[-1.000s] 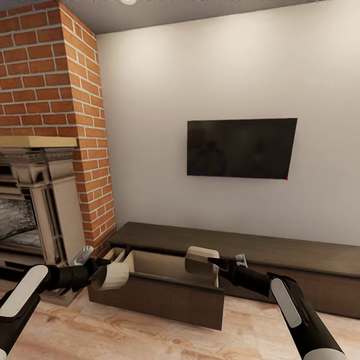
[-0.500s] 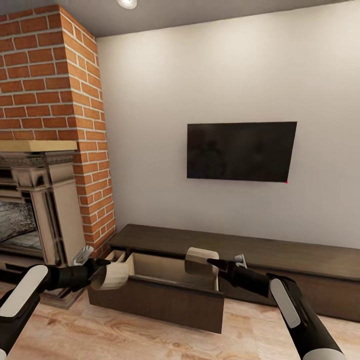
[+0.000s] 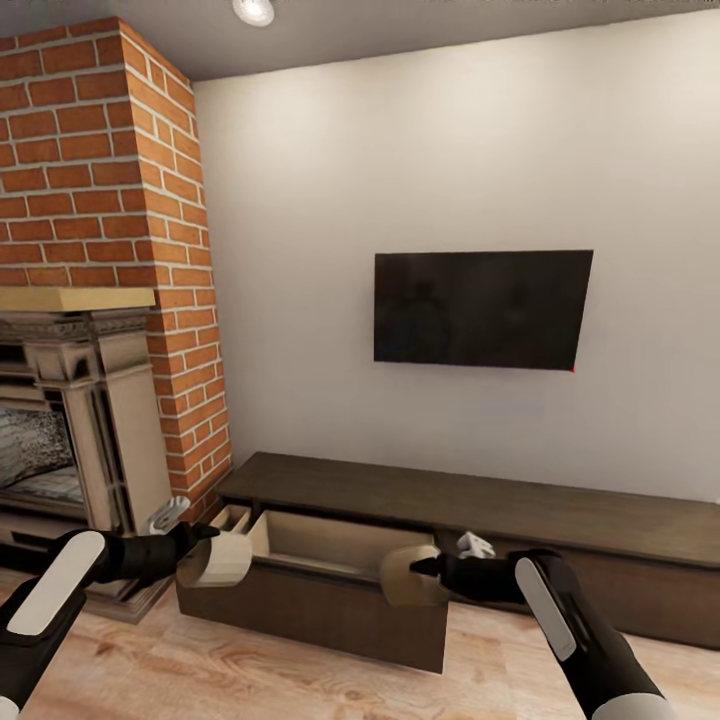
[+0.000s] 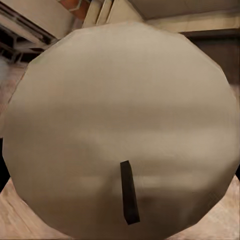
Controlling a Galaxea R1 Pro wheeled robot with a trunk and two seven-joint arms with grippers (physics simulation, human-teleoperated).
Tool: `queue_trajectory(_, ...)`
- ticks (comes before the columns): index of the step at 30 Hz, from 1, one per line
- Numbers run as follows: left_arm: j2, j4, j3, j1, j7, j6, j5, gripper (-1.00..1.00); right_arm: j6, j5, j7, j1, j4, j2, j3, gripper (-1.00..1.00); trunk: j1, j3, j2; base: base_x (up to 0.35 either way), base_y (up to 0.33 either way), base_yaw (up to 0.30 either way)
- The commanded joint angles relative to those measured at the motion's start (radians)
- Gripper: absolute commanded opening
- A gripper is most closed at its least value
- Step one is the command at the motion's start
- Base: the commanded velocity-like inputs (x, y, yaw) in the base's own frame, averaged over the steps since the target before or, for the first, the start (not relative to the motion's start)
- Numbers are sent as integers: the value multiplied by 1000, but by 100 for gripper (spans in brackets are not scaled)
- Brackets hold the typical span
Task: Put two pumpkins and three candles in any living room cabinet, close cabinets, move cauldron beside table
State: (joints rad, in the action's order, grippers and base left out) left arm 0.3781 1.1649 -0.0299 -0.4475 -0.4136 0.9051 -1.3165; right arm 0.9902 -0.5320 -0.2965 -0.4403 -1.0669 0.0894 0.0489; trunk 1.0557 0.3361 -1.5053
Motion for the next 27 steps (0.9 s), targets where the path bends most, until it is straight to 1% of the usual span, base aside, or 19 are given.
queue_trajectory(1, 0, 1, -2, -1, -10, 0, -9, -100, 3, 6, 12, -1, -1, -3, 9, -100, -4, -2, 6, 0, 0, 0)
queue_trajectory(4, -1, 1, -3, -1, -10, 0, -8, -100, 8, 7, 75, -3, -1, -31, 25, -100, -15, -11, 27, 0, 0, 0)
queue_trajectory(5, -2, 1, -4, -2, -10, 0, -8, -100, 10, 7, 85, -3, -1, -37, 28, -100, -19, -14, 34, 0, 0, 0)
queue_trajectory(6, -3, 1, -4, -2, -17, 0, -9, -100, 18, 7, 115, -3, -1, -51, 37, -100, -23, -18, 41, 0, 0, 0)
queue_trajectory(7, -4, 1, -4, -2, -31, 0, -9, -100, 22, 7, 132, -4, -1, -58, 45, -100, -27, -21, 48, 0, 0, 0)
queue_trajectory(9, -6, 1, -4, -2, -62, 0, -10, -100, 26, 7, 148, -4, -1, -65, 57, -100, -35, -27, 62, 0, 0, 0)
queue_trajectory(11, -11, 2, -4, -2, -99, 0, -11, -100, 27, 6, 155, -4, -2, -70, 67, -100, -38, -30, 69, 0, 0, 0)
queue_trajectory(14, -16, 4, -1, -2, -120, 0, -10, -100, 26, 0, 156, -5, -2, -71, 73, -100, -38, -30, 69, 0, 0, 0)
queue_trajectory(17, -17, 7, 4, -2, -121, 0, -10, -100, 27, -5, 157, -4, -15, -71, 74, -100, -38, -30, 69, 0, 20, 0)
queue_trajectory(20, -17, 8, 7, -2, -120, 0, -12, -100, 27, -6, 157, -4, -26, -71, 75, -100, -38, -30, 69, 0, 184, -20)
queue_trajectory(27, -18, 8, 7, -2, -121, 0, -13, -100, 25, -6, 156, -4, -30, -71, 75, -100, -38, -33, 69, 0, 275, -206)
